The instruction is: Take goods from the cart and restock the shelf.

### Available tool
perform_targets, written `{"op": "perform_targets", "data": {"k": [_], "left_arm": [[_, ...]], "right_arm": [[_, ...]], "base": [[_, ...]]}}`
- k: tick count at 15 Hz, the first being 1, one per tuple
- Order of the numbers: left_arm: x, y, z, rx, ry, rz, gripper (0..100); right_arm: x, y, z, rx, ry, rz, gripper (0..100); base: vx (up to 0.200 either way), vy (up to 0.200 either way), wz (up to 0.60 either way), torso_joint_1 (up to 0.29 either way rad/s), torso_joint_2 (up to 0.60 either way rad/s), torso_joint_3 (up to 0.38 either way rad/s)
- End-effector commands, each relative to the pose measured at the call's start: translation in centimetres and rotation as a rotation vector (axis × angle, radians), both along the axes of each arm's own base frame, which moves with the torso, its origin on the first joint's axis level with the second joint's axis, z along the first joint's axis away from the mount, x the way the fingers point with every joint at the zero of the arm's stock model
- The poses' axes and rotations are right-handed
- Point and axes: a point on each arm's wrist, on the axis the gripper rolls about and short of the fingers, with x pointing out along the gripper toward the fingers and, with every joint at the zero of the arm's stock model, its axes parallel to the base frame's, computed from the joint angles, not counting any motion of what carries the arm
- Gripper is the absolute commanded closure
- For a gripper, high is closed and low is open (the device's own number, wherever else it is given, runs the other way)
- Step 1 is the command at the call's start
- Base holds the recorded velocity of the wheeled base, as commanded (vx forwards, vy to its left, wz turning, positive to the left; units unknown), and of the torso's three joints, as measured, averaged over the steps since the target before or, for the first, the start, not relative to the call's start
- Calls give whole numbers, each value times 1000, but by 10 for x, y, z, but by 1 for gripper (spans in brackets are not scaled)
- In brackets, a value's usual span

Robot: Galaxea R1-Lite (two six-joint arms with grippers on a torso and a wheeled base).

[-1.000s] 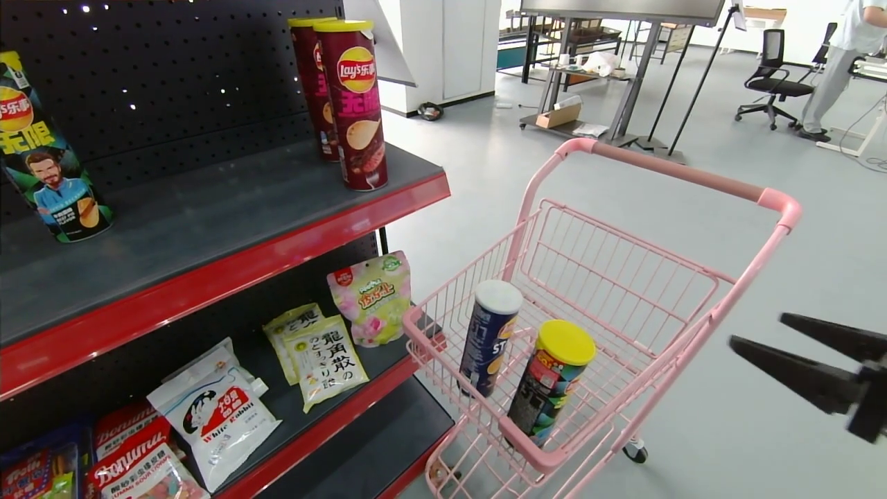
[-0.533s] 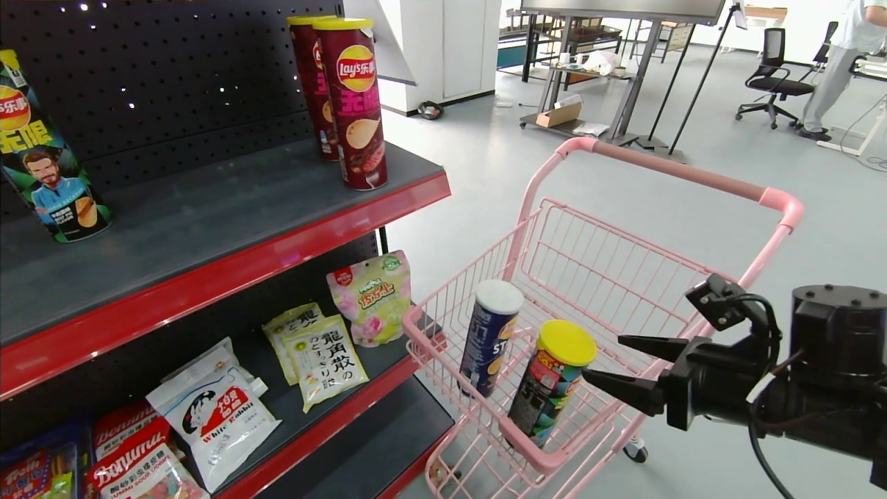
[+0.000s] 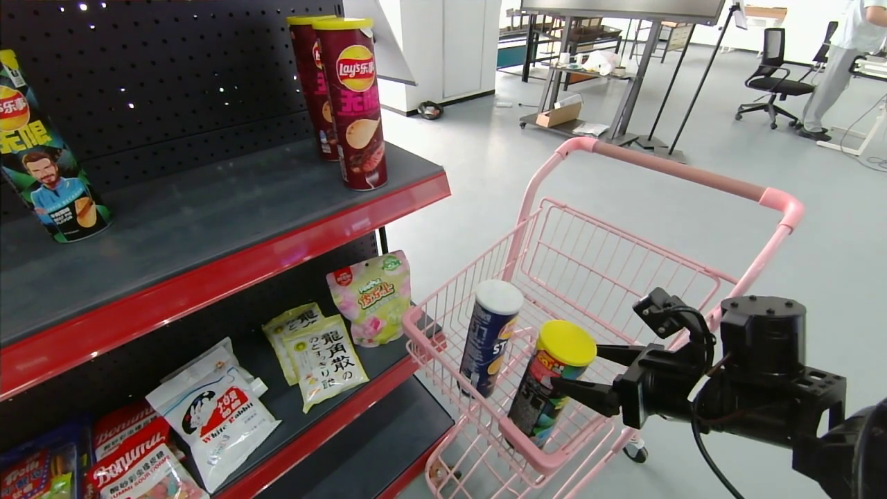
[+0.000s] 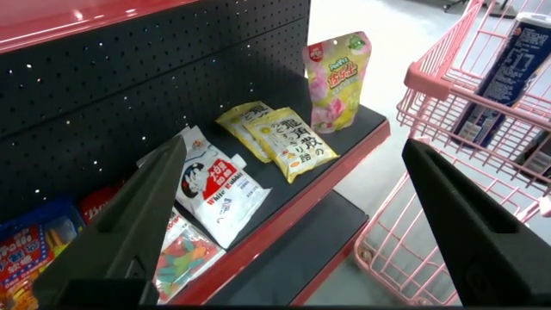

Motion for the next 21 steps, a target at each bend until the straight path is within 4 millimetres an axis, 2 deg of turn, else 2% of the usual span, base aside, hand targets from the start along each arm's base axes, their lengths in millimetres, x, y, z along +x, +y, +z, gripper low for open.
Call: {"op": "perform_targets", "data": {"k": [1, 9, 14, 18, 19, 21], "left_arm": [[0, 0, 0, 0, 0, 1, 0], [0, 0, 0, 1, 0, -1, 0], [0, 0, 0, 1, 0, 1, 0], [0, 0, 0, 1, 0, 1, 0], [0, 0, 0, 1, 0, -1, 0], [0, 0, 0, 1, 0, 1, 0]], "right_arm": [[8, 4, -20, -17, 49, 4, 0], [36, 18, -28, -6, 32, 17, 0], [38, 30, -35, 1, 18, 46, 0], [42, 31, -37, 4, 5, 42, 0], [43, 31, -38, 2, 7, 36, 100], [45, 30, -43, -5, 7, 24, 100]], "base": [[0, 0, 0, 0, 0, 0], [0, 0, 0, 0, 0, 0], [0, 0, 0, 0, 0, 0], [0, 0, 0, 0, 0, 0], [0, 0, 0, 0, 0, 0], [0, 0, 0, 0, 0, 0]]}}
